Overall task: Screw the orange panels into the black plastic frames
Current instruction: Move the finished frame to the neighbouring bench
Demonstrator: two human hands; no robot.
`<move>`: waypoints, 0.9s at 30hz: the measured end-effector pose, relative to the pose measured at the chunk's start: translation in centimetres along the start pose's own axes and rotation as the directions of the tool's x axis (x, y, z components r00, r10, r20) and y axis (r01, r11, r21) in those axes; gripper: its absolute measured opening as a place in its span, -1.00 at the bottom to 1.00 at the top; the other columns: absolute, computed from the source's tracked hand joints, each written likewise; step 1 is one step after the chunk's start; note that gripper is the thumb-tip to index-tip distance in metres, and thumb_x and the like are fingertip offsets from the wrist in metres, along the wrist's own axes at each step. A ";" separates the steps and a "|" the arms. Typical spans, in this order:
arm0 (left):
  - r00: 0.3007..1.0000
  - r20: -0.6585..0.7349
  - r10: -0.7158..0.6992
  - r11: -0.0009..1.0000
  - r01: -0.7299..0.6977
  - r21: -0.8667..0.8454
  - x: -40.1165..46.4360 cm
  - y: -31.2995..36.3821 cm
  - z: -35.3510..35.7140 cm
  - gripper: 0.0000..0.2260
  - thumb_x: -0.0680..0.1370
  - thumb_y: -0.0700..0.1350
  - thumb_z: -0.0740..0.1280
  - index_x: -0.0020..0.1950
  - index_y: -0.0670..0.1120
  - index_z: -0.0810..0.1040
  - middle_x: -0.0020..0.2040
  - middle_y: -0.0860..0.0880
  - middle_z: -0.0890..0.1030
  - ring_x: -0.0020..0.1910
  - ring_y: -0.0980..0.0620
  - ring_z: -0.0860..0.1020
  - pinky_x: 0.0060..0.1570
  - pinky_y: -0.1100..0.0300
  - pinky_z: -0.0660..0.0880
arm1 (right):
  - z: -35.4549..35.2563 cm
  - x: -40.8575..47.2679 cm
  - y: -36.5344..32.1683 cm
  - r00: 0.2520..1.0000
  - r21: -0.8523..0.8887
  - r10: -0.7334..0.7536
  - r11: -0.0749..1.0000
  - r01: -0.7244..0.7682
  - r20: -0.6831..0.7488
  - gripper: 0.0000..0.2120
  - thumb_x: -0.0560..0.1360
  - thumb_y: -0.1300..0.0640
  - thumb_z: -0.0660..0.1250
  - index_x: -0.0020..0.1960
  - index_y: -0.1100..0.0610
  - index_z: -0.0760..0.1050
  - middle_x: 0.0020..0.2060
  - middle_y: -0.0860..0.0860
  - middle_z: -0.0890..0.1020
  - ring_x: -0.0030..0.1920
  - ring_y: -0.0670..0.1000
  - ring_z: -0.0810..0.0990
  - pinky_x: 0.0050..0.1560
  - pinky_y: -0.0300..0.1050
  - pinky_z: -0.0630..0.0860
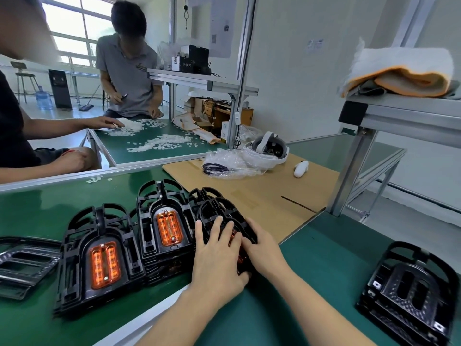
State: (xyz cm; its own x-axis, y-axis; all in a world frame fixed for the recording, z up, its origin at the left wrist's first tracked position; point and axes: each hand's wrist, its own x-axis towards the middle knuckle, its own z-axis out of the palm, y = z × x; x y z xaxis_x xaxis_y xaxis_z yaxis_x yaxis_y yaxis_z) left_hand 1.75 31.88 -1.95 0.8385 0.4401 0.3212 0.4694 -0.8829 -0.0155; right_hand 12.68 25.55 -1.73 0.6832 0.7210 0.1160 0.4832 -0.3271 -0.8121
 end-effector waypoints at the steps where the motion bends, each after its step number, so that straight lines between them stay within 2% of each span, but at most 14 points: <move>1: 1.000 0.000 0.003 1.000 -0.003 -0.008 -0.2 0.1 0.1 -0.26 0.44 0.31 0.16 0.53 0.00 0.11 0.57 -0.03 0.01 0.53 -0.08 -0.23 0.23 -0.21 -0.59 | -0.2 -0.4 0.1 1.000 -0.005 -0.004 1.000 0.004 -0.007 -0.55 0.57 0.18 0.25 0.43 -0.04 0.36 0.25 -0.15 0.55 0.24 -0.13 0.50 0.22 -0.23 0.40; 5: 1.000 0.009 0.029 1.000 -0.029 -0.009 -0.7 0.4 0.1 -0.25 0.41 0.36 0.11 0.52 0.03 0.13 0.56 0.00 0.03 0.53 -0.06 -0.23 0.25 -0.22 -0.59 | -1.0 -1.4 0.5 1.000 -0.036 -0.019 0.999 0.018 -0.012 -0.63 0.52 0.16 0.31 0.29 -0.11 0.49 0.08 -0.19 0.64 0.10 -0.14 0.58 0.12 -0.21 0.49; 9: 0.999 0.018 0.041 0.999 -0.041 -0.026 -0.8 0.7 -0.1 -0.24 0.38 0.38 0.12 0.51 0.06 0.17 0.56 0.02 0.02 0.52 -0.06 -0.25 0.24 -0.24 -0.58 | -1.7 -2.1 0.4 1.000 -0.057 -0.007 0.998 0.007 -0.007 -0.64 0.50 0.13 0.34 0.26 -0.13 0.48 0.08 -0.21 0.63 0.09 -0.14 0.57 0.13 -0.17 0.50; 14: 0.998 0.024 0.051 0.998 -0.050 -0.049 -1.0 1.1 -0.5 -0.24 0.35 0.37 0.15 0.49 0.07 0.20 0.56 0.03 0.02 0.52 -0.05 -0.25 0.26 -0.23 -0.57 | -2.0 -2.5 0.4 1.000 -0.051 -0.001 0.999 0.000 -0.011 -0.73 0.49 0.14 0.33 0.16 -0.10 0.51 -0.05 -0.18 0.65 -0.02 -0.16 0.59 -0.02 -0.24 0.53; 17: 0.999 0.020 0.036 0.998 -0.035 -0.057 -1.1 1.2 -0.5 -0.27 0.38 0.36 0.16 0.49 0.06 0.21 0.56 0.03 0.03 0.52 -0.04 -0.24 0.24 -0.21 -0.59 | -2.0 -2.7 0.6 0.999 -0.098 0.015 0.995 -0.020 -0.045 -0.82 0.47 0.14 0.34 0.05 -0.05 0.51 -0.11 -0.13 0.65 -0.07 -0.08 0.59 -0.03 -0.13 0.54; 20: 0.999 0.024 0.032 0.998 -0.031 -0.055 -1.1 1.3 -0.4 -0.29 0.41 0.36 0.17 0.49 0.07 0.19 0.56 0.03 0.03 0.52 -0.04 -0.24 0.20 -0.18 -0.63 | -2.1 -2.7 0.9 0.995 -0.132 0.063 0.989 -0.073 -0.075 -0.81 0.51 0.17 0.33 0.08 -0.02 0.58 -0.06 -0.05 0.66 -0.01 -0.01 0.59 0.04 -0.06 0.53; 22: 0.999 0.027 0.037 0.998 -0.035 -0.053 -1.1 1.5 -0.3 -0.29 0.42 0.35 0.17 0.49 0.07 0.18 0.56 0.02 0.03 0.52 -0.05 -0.23 0.20 -0.18 -0.63 | -2.3 -2.7 1.2 0.993 -0.094 0.089 0.991 -0.096 -0.078 -0.80 0.54 0.21 0.30 0.10 0.01 0.62 -0.07 -0.03 0.68 -0.01 -0.01 0.61 0.06 -0.04 0.54; 27: 0.999 0.017 0.052 0.997 -0.050 -0.061 -0.9 2.2 0.0 -0.35 0.46 0.31 0.17 0.47 0.03 0.24 0.55 0.01 0.08 0.53 -0.05 -0.18 0.21 -0.18 -0.61 | -2.5 -2.7 1.7 0.993 -0.037 0.082 0.996 -0.085 -0.086 -0.76 0.56 0.24 0.30 0.08 -0.03 0.64 -0.10 -0.08 0.69 -0.04 -0.07 0.61 0.02 -0.14 0.53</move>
State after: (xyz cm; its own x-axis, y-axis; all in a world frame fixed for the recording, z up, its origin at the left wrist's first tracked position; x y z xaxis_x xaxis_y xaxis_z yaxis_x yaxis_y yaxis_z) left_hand 2.03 29.52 -2.30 0.8663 0.3968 0.3036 0.4088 -0.9122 0.0258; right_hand 13.01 21.47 -1.97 0.7648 0.6368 0.0978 0.4431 -0.4096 -0.7974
